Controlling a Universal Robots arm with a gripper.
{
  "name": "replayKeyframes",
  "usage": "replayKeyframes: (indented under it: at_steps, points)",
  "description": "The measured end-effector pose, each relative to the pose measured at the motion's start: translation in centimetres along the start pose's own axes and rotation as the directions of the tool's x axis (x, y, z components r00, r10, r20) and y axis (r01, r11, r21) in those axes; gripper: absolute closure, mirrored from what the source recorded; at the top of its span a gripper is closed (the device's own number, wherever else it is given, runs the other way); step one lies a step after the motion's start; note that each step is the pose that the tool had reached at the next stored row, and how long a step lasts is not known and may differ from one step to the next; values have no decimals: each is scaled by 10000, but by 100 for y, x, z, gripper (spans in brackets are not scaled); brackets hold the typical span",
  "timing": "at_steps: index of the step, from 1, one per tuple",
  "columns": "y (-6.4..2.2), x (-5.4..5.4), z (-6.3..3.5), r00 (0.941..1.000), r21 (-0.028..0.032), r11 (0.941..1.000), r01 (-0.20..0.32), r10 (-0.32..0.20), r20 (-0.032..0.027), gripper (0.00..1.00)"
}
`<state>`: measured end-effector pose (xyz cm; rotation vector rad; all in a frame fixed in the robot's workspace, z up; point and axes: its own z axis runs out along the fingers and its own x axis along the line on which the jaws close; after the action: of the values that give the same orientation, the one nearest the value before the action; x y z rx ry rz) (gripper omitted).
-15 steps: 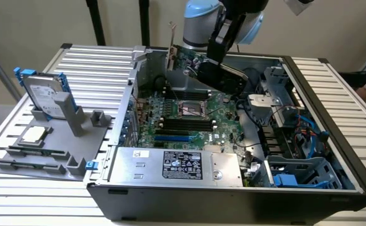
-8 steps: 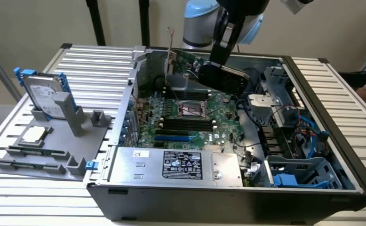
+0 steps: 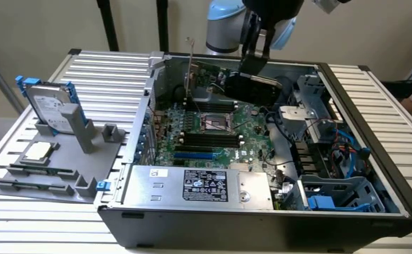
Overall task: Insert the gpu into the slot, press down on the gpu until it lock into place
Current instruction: 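Insert the gpu into the slot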
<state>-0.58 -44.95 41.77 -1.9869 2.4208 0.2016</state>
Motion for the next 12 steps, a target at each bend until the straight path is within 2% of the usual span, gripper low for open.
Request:
replayKeyframes:
  at_steps: [4,8,10,12]
  points:
    - [-1,2,14,9981,111,9980,620,-620,-25,74]
    - [-2,3,26,9925,256,9922,1220,-1219,-53,74]
    - [-1,3,33,9903,382,9895,1391,-1389,-56,74]
    - [11,7,45,9890,543,9875,1479,-1479,-40,74]
